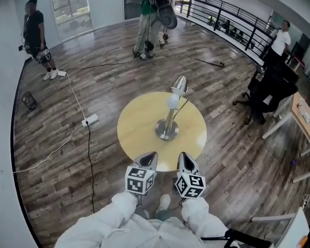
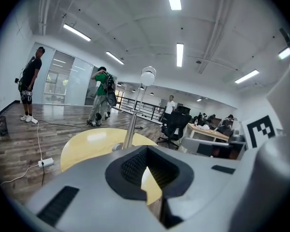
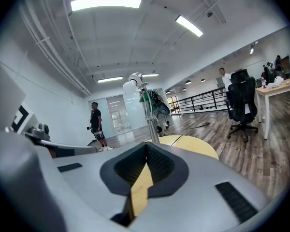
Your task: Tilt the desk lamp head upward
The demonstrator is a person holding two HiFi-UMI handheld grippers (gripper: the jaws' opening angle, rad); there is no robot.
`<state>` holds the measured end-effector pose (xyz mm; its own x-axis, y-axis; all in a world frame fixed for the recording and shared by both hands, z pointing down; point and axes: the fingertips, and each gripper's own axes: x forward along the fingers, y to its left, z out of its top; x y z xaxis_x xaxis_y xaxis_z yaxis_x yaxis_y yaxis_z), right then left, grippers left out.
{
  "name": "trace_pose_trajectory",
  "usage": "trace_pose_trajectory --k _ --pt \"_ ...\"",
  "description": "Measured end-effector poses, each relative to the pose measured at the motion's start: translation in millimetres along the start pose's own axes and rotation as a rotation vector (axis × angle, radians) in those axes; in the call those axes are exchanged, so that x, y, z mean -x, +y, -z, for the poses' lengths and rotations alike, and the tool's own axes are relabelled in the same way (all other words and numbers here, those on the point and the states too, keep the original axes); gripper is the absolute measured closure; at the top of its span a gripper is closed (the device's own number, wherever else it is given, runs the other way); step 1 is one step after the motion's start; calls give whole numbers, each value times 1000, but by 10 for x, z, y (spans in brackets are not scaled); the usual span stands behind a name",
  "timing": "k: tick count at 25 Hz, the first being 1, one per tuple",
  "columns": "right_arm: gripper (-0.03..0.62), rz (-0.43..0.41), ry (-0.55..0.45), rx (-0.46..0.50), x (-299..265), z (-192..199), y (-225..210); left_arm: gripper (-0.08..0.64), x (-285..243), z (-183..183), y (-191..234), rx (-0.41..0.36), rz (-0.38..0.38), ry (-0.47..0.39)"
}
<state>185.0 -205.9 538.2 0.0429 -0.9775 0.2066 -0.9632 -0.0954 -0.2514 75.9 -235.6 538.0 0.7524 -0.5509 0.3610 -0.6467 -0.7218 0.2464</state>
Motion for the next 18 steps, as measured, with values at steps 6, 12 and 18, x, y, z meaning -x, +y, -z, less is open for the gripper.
trace_pose_trajectory --k 6,12,18 --pt "578 71 -23 -40 428 122 109 560 419 208 -59 -1 24 9" --pt "578 48 -23 14 637 130 417 560 678 246 -52 3 5 -1" --pt "578 24 -32 54 725 49 515 560 783 267 -119 24 -23 -13"
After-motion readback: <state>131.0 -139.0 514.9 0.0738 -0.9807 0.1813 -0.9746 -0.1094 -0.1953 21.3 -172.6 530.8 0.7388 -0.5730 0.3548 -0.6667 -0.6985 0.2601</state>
